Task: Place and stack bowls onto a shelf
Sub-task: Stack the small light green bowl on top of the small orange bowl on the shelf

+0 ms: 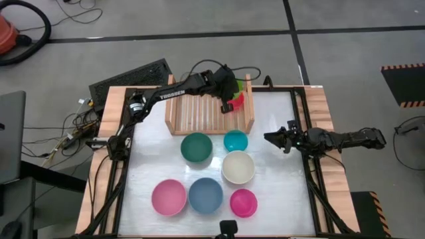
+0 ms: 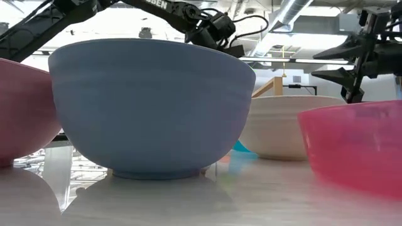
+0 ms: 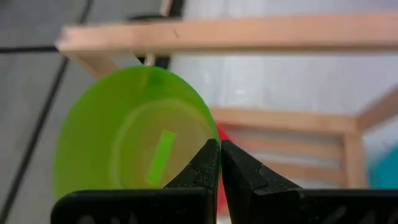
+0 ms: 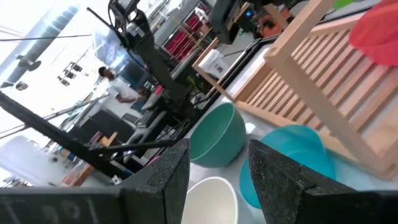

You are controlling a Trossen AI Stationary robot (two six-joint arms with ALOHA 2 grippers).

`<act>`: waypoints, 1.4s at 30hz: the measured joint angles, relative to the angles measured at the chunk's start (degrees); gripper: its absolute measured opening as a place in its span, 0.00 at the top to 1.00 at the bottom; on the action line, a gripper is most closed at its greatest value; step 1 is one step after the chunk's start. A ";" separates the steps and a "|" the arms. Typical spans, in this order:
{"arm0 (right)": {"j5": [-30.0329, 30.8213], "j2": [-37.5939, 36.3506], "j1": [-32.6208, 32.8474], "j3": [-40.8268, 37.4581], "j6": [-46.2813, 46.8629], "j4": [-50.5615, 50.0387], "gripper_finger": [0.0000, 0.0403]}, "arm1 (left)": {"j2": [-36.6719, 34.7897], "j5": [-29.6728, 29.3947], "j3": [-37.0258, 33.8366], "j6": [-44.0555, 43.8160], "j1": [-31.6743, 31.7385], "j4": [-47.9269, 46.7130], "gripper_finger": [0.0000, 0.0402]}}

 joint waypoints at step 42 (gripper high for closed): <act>-0.09 -0.02 -3.03 0.00 -0.01 0.07 0.53 | 8.24 -2.61 -1.35 -0.77 -1.82 7.25 0.99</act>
